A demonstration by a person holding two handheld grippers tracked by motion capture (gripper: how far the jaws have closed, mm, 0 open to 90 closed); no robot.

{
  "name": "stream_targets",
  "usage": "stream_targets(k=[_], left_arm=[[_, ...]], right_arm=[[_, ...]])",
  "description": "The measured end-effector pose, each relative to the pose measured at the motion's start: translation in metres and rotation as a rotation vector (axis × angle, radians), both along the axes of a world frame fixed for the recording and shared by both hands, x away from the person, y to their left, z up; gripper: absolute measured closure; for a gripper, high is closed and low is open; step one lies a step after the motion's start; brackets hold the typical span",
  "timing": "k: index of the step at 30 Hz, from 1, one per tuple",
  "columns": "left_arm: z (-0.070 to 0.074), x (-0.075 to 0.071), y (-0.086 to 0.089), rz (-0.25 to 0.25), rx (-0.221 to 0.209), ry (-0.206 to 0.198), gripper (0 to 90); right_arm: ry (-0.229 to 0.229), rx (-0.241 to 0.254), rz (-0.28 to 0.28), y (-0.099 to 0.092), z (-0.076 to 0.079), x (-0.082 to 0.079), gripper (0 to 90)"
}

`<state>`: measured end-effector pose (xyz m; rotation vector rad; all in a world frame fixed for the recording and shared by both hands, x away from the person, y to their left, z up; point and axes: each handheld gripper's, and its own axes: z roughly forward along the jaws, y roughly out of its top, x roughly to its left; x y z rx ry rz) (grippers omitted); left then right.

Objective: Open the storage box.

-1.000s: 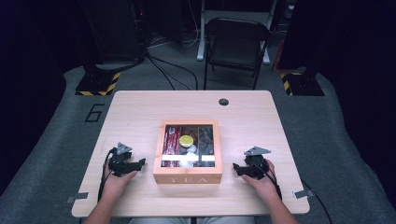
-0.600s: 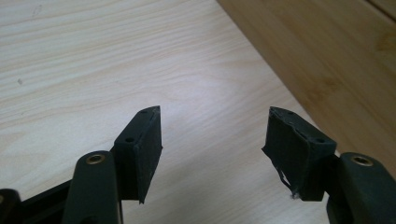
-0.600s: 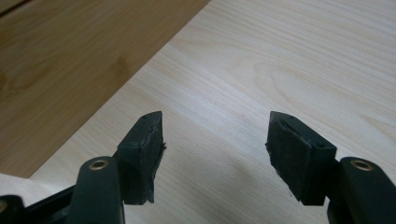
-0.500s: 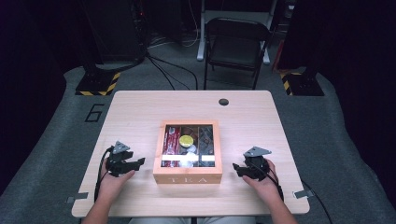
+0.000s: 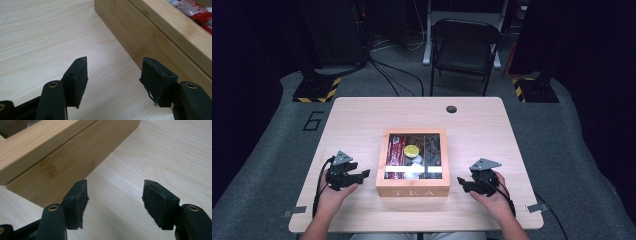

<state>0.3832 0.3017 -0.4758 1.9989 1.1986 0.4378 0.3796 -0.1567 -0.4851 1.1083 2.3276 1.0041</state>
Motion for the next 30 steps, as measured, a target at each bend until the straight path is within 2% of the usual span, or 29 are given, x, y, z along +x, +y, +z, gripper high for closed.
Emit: stream_targets(k=[5, 10, 12, 15, 21, 30], left_arm=[[0.01, -0.002, -0.005, -0.017, -0.011, -0.002, 39.5], [0.031, -0.005, -0.007, -0.039, -0.025, -0.009, 39.6], [0.039, -0.007, -0.007, -0.043, -0.035, -0.027, 39.6], [0.046, -0.01, -0.005, -0.052, -0.038, -0.034, 39.6], [0.052, -0.013, -0.001, -0.075, -0.086, -0.032, 39.7], [0.051, -0.03, -0.004, -0.116, -0.091, -0.064, 41.9]], right_arm=[[0.008, 0.051, 0.018, 0.005, 0.009, -0.005, 36.4], [-0.012, 0.05, 0.038, 0.007, 0.021, -0.008, 36.8], [-0.002, 0.067, 0.038, 0.008, 0.025, -0.008, 37.0], [0.022, 0.08, 0.042, 0.007, 0.033, -0.008, 37.0], [0.024, 0.073, 0.059, 0.008, 0.045, -0.012, 37.1], [0.021, 0.113, 0.099, 0.015, 0.056, -0.025, 38.3]])
